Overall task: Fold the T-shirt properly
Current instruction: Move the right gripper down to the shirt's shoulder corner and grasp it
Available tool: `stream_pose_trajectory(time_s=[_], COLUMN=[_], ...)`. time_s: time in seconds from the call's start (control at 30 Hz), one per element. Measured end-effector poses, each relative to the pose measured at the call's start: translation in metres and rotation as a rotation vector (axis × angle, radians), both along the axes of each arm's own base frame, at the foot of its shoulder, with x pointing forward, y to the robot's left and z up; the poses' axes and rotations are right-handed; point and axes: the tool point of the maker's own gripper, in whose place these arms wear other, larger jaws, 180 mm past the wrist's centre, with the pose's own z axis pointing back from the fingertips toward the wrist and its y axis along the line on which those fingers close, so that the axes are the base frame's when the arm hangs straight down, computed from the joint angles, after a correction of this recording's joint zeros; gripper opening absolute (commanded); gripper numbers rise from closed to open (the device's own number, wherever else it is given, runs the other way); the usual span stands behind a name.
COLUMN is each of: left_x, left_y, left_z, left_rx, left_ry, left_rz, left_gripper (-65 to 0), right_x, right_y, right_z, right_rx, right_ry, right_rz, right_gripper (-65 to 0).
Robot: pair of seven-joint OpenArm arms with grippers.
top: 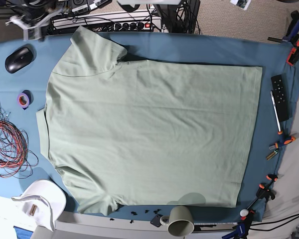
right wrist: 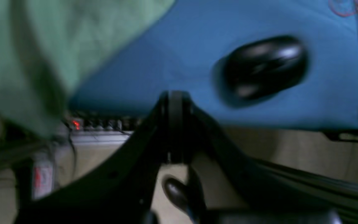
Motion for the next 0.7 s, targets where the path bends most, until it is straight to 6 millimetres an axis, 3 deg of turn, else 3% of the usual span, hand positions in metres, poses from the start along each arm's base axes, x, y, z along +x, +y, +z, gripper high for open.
stream_pose_trajectory(time_s=[0.1, 0.2, 0.33, 0.43, 0.5, 0.6, 0.7], left_x=[0.014, 0.02, 0.026, 0.031, 0.034, 0.037, 0.037], left_y=[-0.013, -0.02, -0.019, -0.018, -0.018, -0.018, -0.018], left_z=[0.021, 0.025, 0.023, 0.023, 0.023, 0.024, 0.023], left_rx=[-0.052, -0.077, -0.07, -0.063, -0.062, -0.063, -0.061], left_ry=[-0.065, -0.095, -0.106, -0.122, -0.133, -0.141, -0.138], left_rz=[-0.056, -0.097, -0.092, -0.096, -0.097, -0.097, -0.098], left_gripper=[-65.0, -65.0, -65.0, -65.0, -65.0, -65.0, -65.0], right_x=[0.004, 0.021, 0.027, 0.027, 0.023, 0.017, 0.013], right_y=[-0.001, -0.004, -0.025, -0.043, -0.053, -0.053, -0.049], right_z=[0.022, 0.046, 0.052, 0.028, -0.001, -0.038, -0.053], right_rx=[0.203, 0.375, 0.549, 0.687, 0.785, 0.953, 1.065], right_ry=[-0.053, -0.202, -0.364, -0.418, -0.422, -0.416, -0.423], right_rz=[-0.13, -0.201, -0.287, -0.379, -0.466, -0.56, -0.602], right_gripper=[-65.0, -65.0, -65.0, -65.0, -65.0, -65.0, -65.0])
